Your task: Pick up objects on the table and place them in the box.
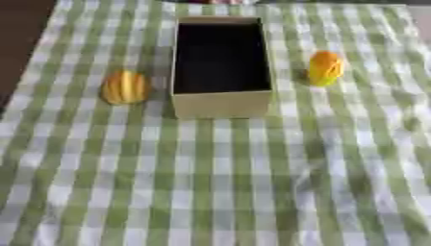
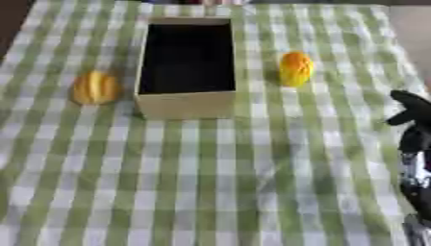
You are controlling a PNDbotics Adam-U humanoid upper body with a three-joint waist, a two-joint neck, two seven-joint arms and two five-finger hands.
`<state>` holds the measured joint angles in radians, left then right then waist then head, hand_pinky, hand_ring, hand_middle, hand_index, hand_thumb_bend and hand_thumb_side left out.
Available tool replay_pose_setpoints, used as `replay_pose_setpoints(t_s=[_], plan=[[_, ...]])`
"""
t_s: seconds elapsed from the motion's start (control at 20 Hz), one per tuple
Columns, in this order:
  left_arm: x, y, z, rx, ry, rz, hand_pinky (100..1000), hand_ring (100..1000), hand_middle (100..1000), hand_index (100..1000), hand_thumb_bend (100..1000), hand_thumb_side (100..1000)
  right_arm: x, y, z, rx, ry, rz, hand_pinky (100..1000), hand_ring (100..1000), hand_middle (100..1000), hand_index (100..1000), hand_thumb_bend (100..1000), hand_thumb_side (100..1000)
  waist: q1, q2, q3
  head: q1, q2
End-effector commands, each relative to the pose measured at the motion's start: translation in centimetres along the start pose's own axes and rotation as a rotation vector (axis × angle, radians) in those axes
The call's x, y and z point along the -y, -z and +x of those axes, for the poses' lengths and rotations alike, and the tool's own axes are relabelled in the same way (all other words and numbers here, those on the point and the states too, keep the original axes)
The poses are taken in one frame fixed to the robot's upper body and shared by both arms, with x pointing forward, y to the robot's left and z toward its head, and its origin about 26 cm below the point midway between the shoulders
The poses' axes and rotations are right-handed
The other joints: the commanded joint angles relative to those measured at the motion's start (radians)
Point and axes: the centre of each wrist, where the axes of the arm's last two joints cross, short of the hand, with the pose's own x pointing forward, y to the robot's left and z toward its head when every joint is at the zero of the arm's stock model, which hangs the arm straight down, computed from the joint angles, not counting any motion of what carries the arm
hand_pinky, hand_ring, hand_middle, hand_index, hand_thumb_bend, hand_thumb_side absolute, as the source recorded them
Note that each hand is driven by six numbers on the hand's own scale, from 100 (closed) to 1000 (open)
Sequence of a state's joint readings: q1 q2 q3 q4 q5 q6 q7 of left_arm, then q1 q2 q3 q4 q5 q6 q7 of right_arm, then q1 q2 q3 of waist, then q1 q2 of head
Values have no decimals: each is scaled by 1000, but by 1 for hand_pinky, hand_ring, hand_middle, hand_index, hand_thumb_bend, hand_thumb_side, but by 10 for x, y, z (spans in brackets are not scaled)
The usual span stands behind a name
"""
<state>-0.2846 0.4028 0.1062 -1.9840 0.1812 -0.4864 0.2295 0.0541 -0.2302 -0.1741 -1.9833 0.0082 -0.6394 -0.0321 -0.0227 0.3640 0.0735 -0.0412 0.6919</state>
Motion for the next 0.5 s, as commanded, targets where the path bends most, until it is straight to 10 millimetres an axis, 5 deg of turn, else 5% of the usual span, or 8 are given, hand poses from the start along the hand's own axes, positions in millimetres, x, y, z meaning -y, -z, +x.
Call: replay_pose_setpoints(t_s=[0.05,0.3,0.5], plan=[[-1,6,5,26,11,-7,823,652,649,848,100,649,2,3,4,27,-11,15,921,797,482,730,100,518,-1,-13,1,4,-15],[-1,6,5,25,12,-14,823,652,650,848,100,649,11,2,5,57,-50,76,915,807,487,746,100,471,-6,-10,3,2,-16],[-2,7,5,28,16,-23,824,651,650,848,100,649,42,2,10,80,-183,254,911,829,502,780,100,470,-10,-8,2,-3,-17]])
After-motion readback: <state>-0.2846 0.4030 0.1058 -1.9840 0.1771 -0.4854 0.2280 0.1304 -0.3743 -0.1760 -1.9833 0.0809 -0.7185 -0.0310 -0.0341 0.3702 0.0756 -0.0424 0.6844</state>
